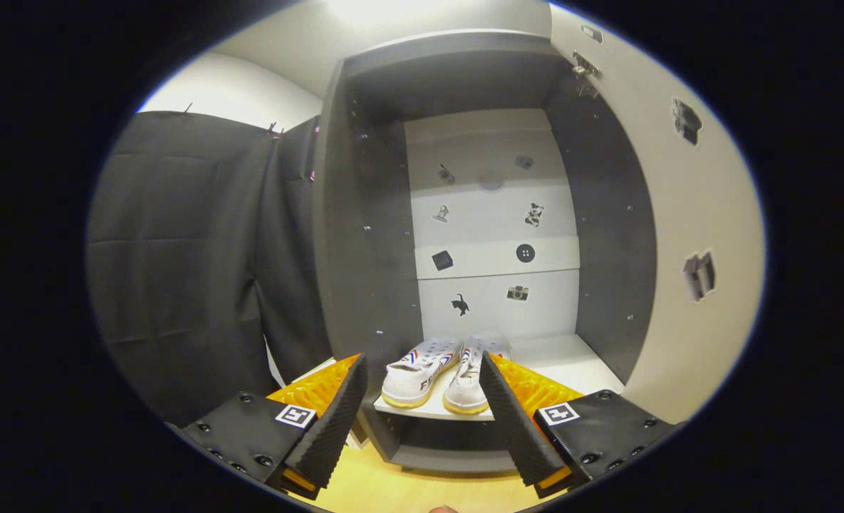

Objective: Open the shoe cabinet door, grab the shoes and put them into the shoe cabinet, then close the shoe cabinet door.

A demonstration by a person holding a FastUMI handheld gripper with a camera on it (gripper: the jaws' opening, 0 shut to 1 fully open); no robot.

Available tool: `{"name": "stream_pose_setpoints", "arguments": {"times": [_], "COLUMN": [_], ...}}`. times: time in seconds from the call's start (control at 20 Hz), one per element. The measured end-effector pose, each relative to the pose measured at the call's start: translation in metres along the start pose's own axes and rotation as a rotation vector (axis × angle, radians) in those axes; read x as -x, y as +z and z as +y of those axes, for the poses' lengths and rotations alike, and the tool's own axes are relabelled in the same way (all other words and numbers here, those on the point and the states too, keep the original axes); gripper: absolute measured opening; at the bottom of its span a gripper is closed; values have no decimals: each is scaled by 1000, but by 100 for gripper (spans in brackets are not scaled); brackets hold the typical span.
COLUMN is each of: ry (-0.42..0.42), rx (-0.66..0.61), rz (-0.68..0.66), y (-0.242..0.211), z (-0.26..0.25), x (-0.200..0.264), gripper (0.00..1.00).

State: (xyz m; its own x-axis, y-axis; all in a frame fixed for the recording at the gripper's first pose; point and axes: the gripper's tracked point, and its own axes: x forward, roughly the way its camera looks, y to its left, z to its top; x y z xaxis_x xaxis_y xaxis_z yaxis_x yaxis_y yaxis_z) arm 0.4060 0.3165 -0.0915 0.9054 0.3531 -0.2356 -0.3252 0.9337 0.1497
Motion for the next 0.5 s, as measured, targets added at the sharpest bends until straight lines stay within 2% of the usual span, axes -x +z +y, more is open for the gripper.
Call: {"name": "stream_pose_setpoints", "arguments": {"times": [0.25,0.5], "ry": [7,33], "rx": [42,7], "rz": [-37,-65], "y": [15,30], "z": [5,6], "x": [74,152], "gripper": [98,98]}}
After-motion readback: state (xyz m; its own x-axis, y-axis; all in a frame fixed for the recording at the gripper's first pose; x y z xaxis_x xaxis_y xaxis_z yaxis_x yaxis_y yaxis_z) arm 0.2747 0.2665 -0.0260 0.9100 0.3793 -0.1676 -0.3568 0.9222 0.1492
